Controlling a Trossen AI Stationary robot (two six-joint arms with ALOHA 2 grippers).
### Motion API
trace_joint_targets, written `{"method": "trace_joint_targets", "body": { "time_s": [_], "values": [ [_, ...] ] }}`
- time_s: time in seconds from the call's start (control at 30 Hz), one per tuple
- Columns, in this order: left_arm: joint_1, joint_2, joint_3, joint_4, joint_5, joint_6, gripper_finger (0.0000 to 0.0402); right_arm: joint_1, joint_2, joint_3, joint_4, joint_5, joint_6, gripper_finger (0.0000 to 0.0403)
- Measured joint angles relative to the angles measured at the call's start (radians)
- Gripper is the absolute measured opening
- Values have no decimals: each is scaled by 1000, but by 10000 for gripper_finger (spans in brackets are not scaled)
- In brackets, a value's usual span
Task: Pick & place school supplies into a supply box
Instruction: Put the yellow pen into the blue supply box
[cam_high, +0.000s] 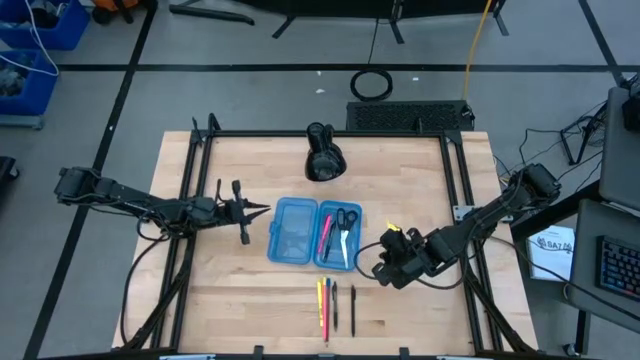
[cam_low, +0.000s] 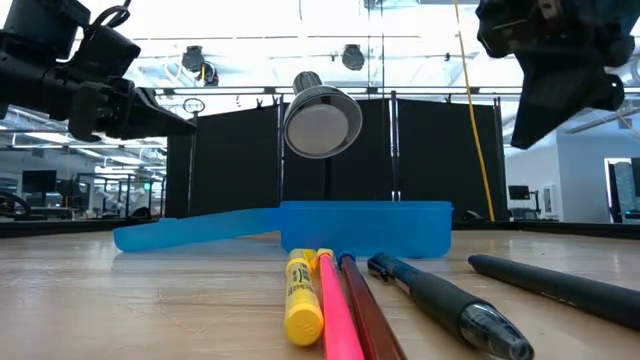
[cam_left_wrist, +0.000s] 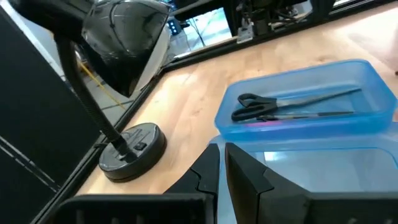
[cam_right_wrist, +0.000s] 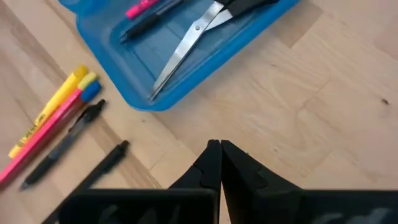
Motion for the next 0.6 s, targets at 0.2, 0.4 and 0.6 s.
{"method": "trace_joint_targets", "body": {
  "time_s": [0.2,0.4,0.6],
  "values": [
    [0,0,0,-36,-8,-221,33,-1,0,-62,52,-5,-39,0],
    [0,0,0,-80,8,-321,33,3,0,-173,264,-35,-47,0],
    [0,0,0,-72,73,-306,33,31,0,-263,388,-30,-32,0]
  ]
}}
